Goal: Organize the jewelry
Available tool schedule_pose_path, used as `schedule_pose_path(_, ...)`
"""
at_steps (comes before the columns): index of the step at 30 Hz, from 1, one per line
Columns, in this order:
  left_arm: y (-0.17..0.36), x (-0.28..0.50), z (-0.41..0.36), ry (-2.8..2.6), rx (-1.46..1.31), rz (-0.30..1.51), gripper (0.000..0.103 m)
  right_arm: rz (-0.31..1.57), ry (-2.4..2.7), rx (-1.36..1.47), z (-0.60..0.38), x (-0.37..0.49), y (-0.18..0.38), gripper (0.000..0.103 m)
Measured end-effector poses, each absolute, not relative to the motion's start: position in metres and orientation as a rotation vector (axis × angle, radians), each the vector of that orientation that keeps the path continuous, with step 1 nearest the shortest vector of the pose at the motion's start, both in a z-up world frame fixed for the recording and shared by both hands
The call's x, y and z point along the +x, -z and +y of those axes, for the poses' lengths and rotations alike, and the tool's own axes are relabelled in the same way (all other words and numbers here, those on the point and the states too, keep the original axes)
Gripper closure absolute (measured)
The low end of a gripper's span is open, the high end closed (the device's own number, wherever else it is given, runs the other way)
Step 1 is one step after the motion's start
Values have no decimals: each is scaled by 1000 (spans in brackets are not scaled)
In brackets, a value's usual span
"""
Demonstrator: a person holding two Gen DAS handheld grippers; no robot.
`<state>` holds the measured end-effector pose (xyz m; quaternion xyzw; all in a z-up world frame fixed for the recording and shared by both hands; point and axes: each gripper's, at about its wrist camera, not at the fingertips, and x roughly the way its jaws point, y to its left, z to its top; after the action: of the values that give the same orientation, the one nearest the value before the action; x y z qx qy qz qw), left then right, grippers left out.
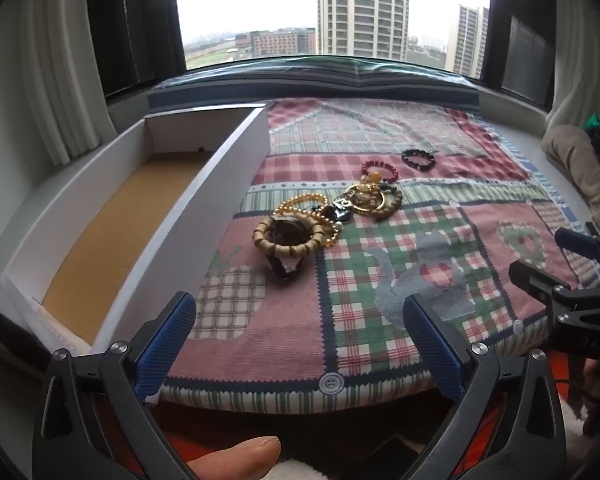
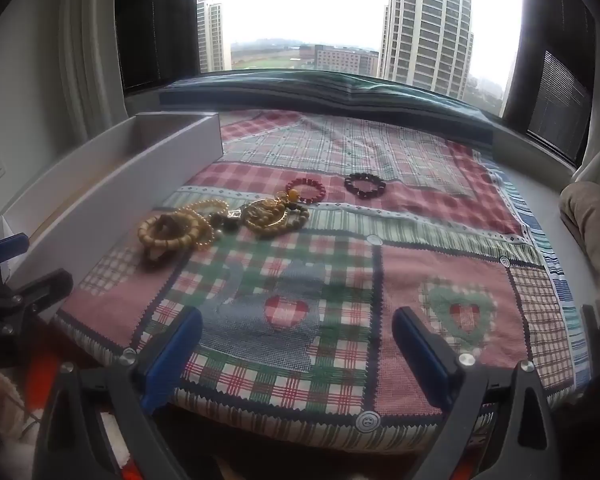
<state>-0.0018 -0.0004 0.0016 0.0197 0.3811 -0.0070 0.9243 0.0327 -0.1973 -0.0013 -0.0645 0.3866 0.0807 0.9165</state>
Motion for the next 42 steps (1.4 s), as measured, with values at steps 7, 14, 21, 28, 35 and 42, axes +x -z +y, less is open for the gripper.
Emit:
schedule_pose_path(7, 4, -8, -6, 18, 44, 778, 0, 802, -170, -147, -192, 32, 1, 5)
schedule_pose_path(14, 7, 4, 4, 9, 16, 827, 0, 777, -175, -137, -194, 27, -5, 5)
schedule_pose_path(21, 7, 3, 6, -8, 19, 829, 0, 779, -177, -118, -198, 29, -5, 5)
schedule_pose_path(28, 10, 6, 5, -18, 36, 835, 0, 783, -185, -121, -193, 28, -3, 5)
schedule_pose_path(35, 11, 5, 5, -20, 39, 835, 0, 771, -187, -120, -191, 27, -4, 5)
schedule_pose_path(42, 16, 7, 2, 21, 33, 847, 0, 776, -190, -126, -187, 26, -2, 5)
